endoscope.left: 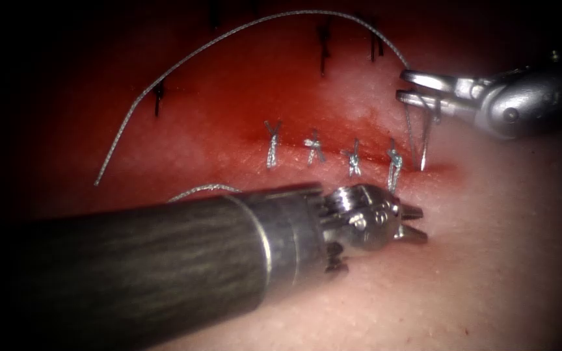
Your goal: Wound Closure
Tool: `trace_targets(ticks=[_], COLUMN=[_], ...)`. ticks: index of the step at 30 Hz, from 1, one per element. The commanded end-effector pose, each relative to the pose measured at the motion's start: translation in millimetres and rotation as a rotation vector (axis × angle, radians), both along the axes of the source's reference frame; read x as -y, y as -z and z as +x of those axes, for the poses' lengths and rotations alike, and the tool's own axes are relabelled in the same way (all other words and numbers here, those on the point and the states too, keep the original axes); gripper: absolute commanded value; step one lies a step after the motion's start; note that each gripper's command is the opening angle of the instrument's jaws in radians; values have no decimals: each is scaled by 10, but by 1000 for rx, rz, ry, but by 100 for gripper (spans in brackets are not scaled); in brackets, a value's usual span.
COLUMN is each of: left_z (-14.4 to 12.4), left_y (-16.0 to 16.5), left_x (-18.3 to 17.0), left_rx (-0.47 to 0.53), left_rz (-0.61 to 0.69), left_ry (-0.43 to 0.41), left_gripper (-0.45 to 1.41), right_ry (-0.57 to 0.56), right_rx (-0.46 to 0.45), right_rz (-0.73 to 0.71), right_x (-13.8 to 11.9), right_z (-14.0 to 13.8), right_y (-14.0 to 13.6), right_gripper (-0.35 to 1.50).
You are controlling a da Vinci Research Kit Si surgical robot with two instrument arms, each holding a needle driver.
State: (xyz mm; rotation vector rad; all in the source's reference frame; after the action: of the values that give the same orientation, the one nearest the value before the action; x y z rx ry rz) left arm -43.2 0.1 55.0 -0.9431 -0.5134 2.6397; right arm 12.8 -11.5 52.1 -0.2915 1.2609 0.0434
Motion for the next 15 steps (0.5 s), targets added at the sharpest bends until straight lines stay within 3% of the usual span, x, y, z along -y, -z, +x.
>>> trace_targets(ticks=[1,10,15], left_z=[-5,-12,-17], left_y=[-2,9,3], left_x=[-2,6,14], left_rx=[0,0,6], left_rz=[-1,2,0], left_ry=[1,2,-3], left_gripper=[32,32,32], right_ry=[7,3,-58], right_rx=[5,-18,-25], right_rz=[25,194,238], right_x=[-2,-5,-11], right_z=[10,10,5], right_y=[-6,-16,-14], right_gripper=[-35,-35,-35])
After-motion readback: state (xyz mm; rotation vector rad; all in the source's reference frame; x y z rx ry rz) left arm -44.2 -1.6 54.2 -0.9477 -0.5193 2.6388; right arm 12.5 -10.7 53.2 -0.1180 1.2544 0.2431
